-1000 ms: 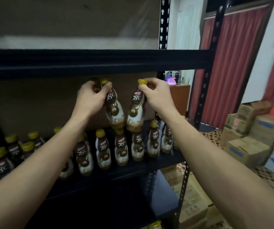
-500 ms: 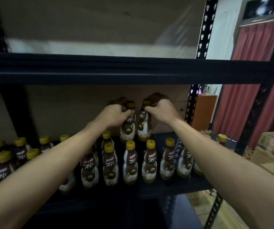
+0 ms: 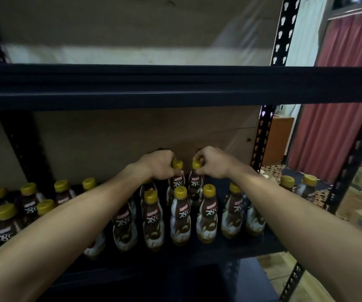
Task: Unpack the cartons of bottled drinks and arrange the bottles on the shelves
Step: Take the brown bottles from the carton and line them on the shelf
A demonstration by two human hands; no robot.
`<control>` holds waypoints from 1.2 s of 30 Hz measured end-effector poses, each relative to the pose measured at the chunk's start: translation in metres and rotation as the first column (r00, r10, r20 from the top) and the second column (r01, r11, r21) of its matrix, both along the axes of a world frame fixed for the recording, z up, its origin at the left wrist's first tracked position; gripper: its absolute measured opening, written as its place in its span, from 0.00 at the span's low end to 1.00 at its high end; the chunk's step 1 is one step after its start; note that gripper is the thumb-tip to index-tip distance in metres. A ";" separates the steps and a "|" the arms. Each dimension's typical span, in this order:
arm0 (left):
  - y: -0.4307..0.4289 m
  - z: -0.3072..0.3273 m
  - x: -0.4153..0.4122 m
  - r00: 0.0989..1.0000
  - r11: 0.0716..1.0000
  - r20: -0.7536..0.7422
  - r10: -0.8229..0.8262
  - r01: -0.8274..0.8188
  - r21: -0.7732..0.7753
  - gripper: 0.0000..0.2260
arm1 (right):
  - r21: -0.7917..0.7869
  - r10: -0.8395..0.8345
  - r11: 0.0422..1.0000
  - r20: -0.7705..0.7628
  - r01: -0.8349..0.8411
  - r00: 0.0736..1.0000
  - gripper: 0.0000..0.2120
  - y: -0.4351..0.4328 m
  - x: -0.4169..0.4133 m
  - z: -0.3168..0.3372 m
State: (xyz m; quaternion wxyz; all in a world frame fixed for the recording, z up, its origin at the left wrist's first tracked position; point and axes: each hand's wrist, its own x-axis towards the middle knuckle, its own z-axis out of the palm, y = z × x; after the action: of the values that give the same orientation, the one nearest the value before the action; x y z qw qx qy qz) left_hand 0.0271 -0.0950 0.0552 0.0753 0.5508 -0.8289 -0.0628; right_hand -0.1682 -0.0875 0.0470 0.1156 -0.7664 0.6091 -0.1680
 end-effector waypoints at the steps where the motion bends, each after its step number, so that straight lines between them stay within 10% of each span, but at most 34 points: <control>1: 0.000 -0.001 0.000 1.000 1.000 0.020 0.001 -0.001 -0.003 0.14 | 0.003 0.007 1.000 -0.008 -0.007 1.000 0.19 0.000 0.000 -0.002; 19: -0.002 -0.002 0.008 0.999 0.993 0.047 -0.014 0.008 0.118 0.23 | 0.151 -0.006 0.989 0.096 -0.008 0.995 0.17 -0.007 -0.020 -0.011; 36: 0.003 -0.006 0.010 0.998 0.996 -0.041 -0.051 0.054 0.071 0.12 | 0.120 0.003 0.993 0.142 -0.021 0.990 0.12 -0.002 -0.024 -0.016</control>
State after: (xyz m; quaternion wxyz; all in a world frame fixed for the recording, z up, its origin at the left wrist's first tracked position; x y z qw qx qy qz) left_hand 0.0371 -0.0920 0.0490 0.0701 0.5299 -0.8386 -0.1054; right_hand -0.1924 -0.0896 0.0309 0.2059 -0.7477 0.6038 -0.1840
